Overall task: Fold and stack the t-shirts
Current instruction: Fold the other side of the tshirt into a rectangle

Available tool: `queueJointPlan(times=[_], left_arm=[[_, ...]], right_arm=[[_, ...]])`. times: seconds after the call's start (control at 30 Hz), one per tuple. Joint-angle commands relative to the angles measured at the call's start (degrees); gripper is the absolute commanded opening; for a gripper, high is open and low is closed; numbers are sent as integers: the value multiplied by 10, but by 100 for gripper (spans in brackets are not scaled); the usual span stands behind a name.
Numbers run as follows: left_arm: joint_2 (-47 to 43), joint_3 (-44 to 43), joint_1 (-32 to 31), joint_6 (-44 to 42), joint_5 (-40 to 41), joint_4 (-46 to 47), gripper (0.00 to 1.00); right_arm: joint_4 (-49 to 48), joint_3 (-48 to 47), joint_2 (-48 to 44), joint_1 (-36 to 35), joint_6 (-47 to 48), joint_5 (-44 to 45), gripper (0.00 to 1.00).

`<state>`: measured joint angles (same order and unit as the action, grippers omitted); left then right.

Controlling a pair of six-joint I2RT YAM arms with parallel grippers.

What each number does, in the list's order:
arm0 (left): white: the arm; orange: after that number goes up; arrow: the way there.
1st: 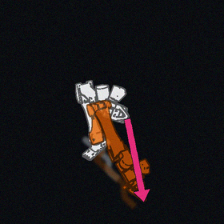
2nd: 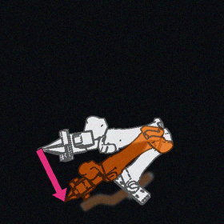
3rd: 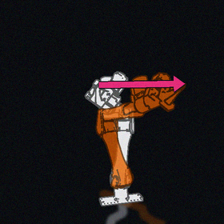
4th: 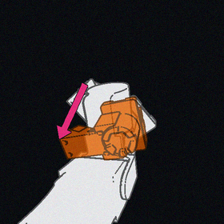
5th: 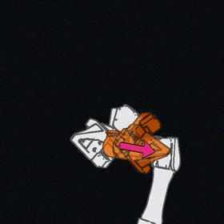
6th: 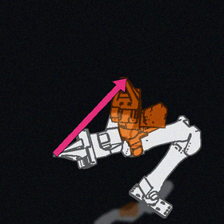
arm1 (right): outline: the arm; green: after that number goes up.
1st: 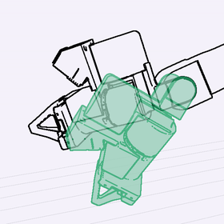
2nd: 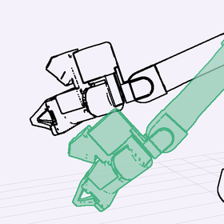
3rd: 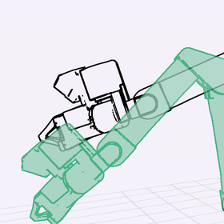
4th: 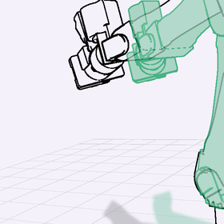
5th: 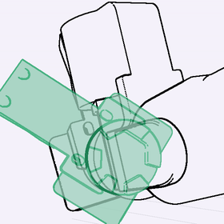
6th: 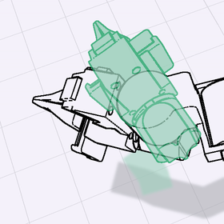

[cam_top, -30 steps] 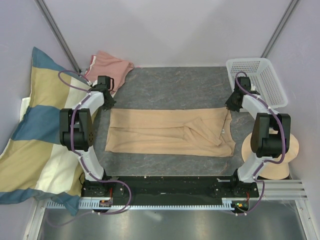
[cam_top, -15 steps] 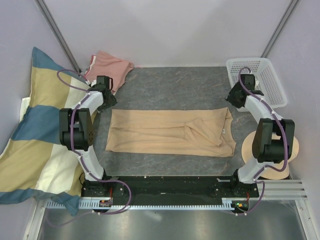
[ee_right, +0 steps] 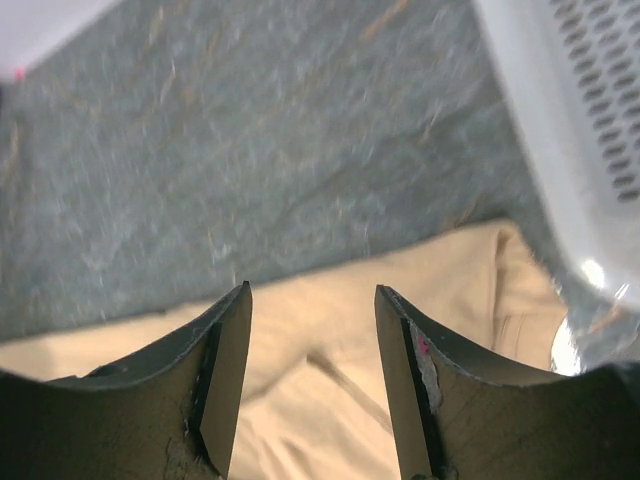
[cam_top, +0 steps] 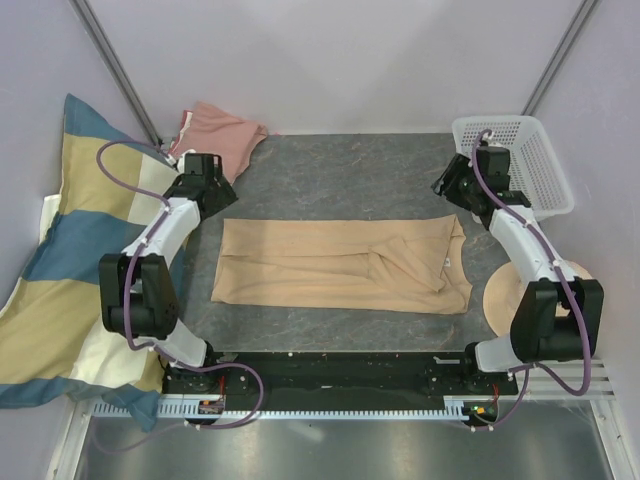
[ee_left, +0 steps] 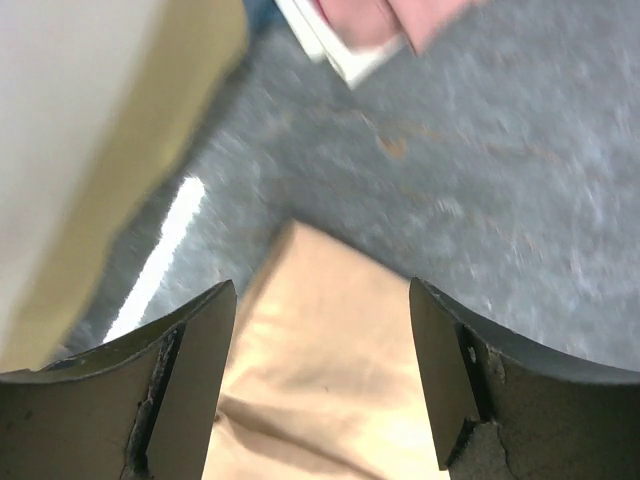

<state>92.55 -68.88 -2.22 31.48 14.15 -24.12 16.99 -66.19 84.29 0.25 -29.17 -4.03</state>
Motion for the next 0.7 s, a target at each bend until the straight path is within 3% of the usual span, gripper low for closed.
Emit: queueJointPlan(times=[0.0,0.33,0.67], left_arm=[[-42,59,-45,27,-28,28,78],[-113,146,-180,70,-19,41,78],[-129,183,-228,96,-26,48,78]], right_arm=[[52,62,-62,-30,14,37,61],[102,203,-137,-54,-3,49,60],[60,263,-166,-90,-19,17,59]])
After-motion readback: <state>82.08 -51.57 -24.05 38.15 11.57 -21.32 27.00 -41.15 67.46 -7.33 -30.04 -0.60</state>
